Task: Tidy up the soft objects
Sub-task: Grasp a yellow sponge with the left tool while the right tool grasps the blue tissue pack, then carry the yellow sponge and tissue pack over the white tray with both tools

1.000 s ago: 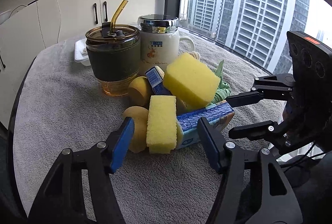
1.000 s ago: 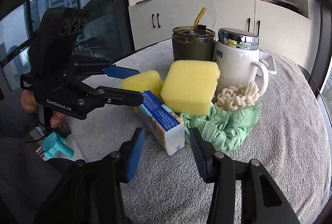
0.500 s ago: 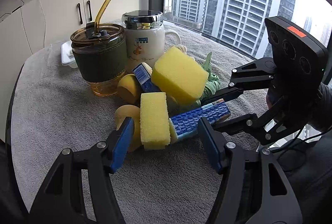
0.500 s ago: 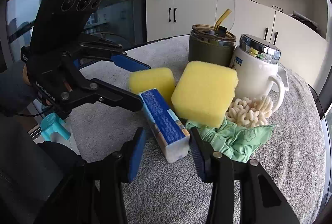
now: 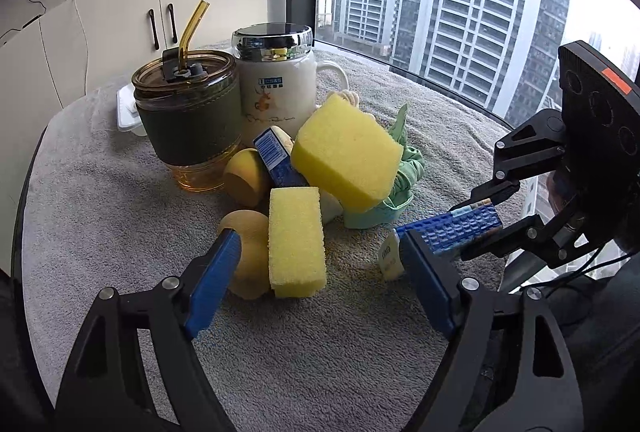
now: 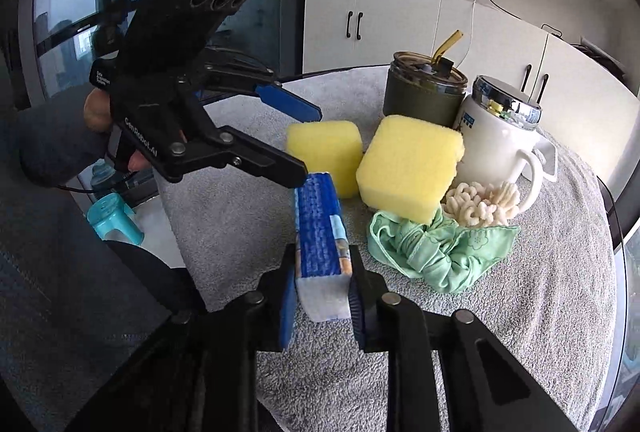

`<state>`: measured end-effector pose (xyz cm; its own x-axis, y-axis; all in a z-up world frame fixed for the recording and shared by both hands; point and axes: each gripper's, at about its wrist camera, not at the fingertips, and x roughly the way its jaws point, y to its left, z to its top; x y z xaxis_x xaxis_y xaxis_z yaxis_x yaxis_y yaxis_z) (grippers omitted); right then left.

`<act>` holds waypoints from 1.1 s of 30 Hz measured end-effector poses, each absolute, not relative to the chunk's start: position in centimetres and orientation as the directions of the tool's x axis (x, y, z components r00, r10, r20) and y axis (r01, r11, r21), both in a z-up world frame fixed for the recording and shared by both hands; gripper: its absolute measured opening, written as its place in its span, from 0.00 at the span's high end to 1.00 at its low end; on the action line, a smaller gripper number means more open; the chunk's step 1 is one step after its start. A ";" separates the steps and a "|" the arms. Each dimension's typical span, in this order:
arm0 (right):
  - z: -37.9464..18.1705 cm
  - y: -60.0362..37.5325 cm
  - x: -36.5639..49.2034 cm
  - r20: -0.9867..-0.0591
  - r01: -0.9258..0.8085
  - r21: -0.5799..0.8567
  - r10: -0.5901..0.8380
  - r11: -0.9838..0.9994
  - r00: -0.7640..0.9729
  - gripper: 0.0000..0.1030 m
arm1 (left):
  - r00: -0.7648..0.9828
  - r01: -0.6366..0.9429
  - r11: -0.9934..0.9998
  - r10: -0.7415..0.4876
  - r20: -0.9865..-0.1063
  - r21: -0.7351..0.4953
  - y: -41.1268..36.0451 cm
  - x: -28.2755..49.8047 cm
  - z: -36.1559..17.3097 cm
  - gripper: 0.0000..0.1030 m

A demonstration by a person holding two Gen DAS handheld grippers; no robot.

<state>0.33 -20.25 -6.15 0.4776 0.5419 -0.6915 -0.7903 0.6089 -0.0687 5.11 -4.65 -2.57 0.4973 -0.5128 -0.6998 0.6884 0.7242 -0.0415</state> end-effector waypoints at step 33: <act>-3.1 -26.8 -0.3 -0.671 -0.675 -0.083 0.460 0.733 0.582 0.76 | 0.562 0.544 0.834 -0.444 -0.698 -0.092 0.5 3.7 0.8 0.80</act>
